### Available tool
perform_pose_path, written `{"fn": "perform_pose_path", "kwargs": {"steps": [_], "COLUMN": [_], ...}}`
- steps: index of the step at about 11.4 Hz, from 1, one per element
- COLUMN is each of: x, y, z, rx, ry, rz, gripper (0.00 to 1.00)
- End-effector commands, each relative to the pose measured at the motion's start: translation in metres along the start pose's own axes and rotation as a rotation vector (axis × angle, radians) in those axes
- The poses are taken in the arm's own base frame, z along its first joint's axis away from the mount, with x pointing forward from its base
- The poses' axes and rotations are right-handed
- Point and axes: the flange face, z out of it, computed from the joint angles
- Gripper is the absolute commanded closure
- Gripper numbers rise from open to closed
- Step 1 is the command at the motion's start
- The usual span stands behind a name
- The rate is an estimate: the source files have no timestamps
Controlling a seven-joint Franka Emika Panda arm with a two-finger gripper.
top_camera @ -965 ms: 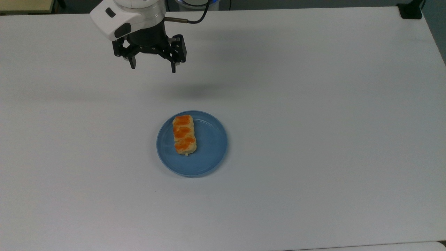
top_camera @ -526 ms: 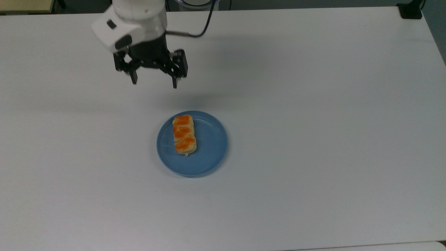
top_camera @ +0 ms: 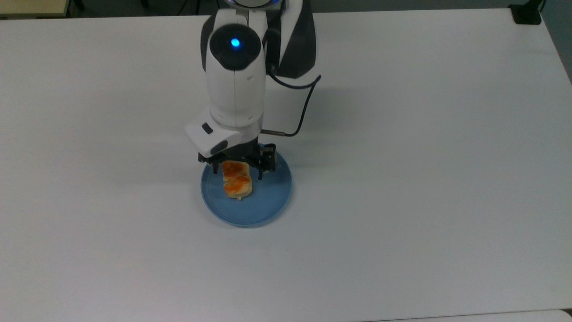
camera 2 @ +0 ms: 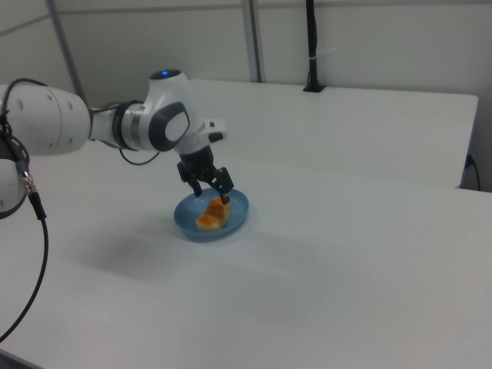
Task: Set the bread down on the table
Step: 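Close the gripper on the bread with orange topping, then lift the bread off the plate and carry it beside the plate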
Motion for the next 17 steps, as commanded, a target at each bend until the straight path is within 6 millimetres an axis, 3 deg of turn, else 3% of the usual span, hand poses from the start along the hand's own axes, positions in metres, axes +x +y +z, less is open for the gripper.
{"fn": "perform_pose_path", "kwargs": {"steps": [1, 2, 3, 5, 8, 9, 10, 12, 14, 17], "x": [0.006, 0.006, 0.008, 0.005, -0.013, -0.028, -0.046, -0.078, -0.113, -0.147], "y": [-0.018, -0.017, -0.013, -0.005, 0.004, -0.028, -0.057, -0.114, -0.161, -0.195], "z": [0.035, 0.033, 0.024, -0.004, -0.078, -0.099, -0.105, -0.092, -0.068, -0.032], "rx": [-0.015, -0.020, -0.020, -0.012, 0.038, 0.074, 0.092, 0.082, 0.062, 0.040], "ry": [0.039, 0.041, 0.050, 0.031, -0.048, -0.061, -0.083, -0.163, -0.228, -0.298], "rz": [-0.014, -0.028, -0.032, -0.088, -0.131, -0.158, -0.156, -0.107, -0.088, -0.098], "gripper": [0.17, 0.44, 0.63, 0.84, 0.84, 0.84, 0.84, 0.83, 0.83, 0.75]}}
